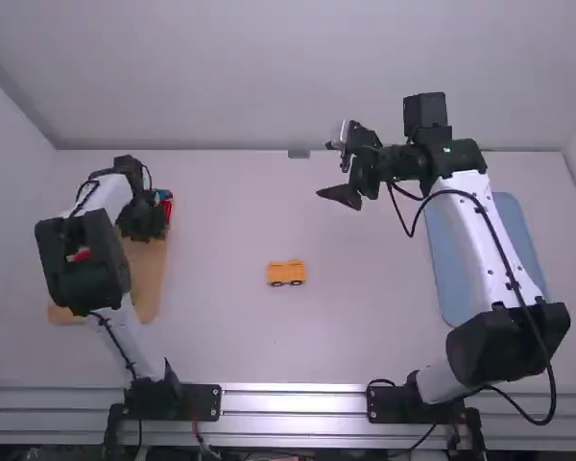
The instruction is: Assemble lego blocks to make yellow taxi
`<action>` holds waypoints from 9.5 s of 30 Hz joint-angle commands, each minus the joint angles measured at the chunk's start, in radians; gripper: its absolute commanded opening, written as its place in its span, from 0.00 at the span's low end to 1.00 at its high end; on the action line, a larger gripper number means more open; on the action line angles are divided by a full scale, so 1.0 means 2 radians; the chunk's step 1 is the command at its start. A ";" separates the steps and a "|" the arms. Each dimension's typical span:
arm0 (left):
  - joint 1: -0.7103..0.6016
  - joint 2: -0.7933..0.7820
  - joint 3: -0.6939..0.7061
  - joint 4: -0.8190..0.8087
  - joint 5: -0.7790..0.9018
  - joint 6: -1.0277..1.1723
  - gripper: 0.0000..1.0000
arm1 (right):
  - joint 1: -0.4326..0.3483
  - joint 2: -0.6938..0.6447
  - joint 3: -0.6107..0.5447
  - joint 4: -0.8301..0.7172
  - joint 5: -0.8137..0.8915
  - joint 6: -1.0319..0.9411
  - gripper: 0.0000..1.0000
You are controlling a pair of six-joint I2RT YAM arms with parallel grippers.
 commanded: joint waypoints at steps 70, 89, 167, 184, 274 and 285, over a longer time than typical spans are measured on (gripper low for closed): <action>-0.294 -0.124 -0.009 -0.146 -0.100 -0.860 1.00 | -0.003 -0.003 0.013 -0.004 -0.003 0.029 0.99; -0.277 -0.126 0.119 -0.034 -0.218 0.151 0.99 | 0.002 -0.003 0.013 -0.014 -0.005 0.029 0.99; -0.045 -0.042 -0.421 0.449 0.525 0.717 0.26 | 0.070 -0.003 0.013 -0.002 0.064 0.025 0.99; -0.045 -0.110 -0.421 0.481 0.569 0.599 0.12 | 0.053 -0.003 -0.115 0.004 0.017 -0.089 0.99; -0.218 -0.085 -0.371 0.480 0.458 0.487 0.05 | 0.088 0.279 -0.422 0.641 -0.082 0.002 0.58; -0.221 -0.085 -0.371 0.456 0.479 0.515 0.02 | 0.089 0.279 -0.422 0.639 -0.082 0.002 0.58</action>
